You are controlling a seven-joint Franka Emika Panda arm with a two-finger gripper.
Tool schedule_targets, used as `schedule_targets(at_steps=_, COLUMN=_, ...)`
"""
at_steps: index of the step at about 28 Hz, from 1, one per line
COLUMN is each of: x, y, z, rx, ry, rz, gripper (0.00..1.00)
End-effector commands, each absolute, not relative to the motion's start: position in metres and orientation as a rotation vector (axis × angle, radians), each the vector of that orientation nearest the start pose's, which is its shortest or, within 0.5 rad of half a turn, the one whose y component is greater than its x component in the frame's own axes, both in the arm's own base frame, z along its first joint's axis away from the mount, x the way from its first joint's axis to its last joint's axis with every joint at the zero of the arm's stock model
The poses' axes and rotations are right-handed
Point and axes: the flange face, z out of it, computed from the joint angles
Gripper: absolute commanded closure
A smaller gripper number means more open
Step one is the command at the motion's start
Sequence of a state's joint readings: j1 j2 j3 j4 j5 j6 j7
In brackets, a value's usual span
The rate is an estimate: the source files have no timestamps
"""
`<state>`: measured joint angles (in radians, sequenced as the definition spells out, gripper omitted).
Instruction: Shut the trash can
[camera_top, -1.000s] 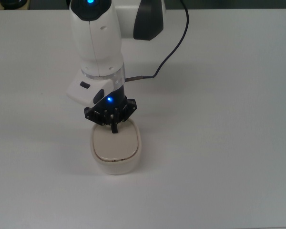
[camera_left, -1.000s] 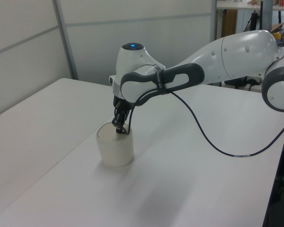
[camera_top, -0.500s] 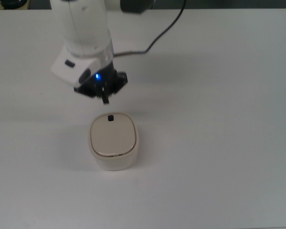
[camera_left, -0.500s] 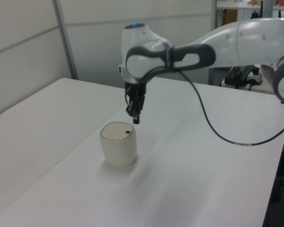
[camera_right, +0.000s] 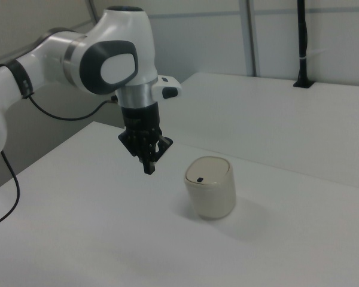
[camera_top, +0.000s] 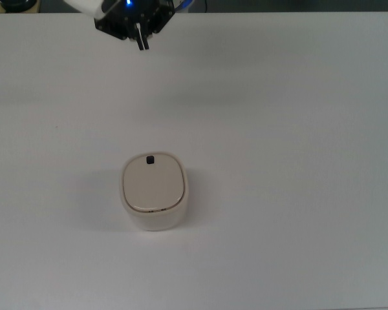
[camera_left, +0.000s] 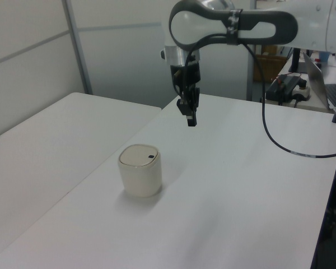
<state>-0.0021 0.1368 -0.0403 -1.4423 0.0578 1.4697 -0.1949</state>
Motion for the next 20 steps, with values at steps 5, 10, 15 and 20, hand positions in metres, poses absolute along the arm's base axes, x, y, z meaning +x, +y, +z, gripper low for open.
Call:
schedule_targets(at_steps=5, x=0.573, y=-0.024, z=0.603, rx=-3.155, ry=-0.013, rz=0.186, gripper=0.44)
schedule_targets(at_steps=10, x=0.577, y=-0.024, z=0.599, rx=-3.189, ry=-0.021, rz=0.187, gripper=0.00)
schedule_targets(at_steps=15, x=0.581, y=-0.024, z=0.600, rx=-3.212, ry=-0.029, rz=0.148, gripper=0.00)
schedule_targets(at_steps=20, x=0.583, y=-0.025, z=0.601, rx=-3.214, ry=-0.028, rz=0.111, gripper=0.00)
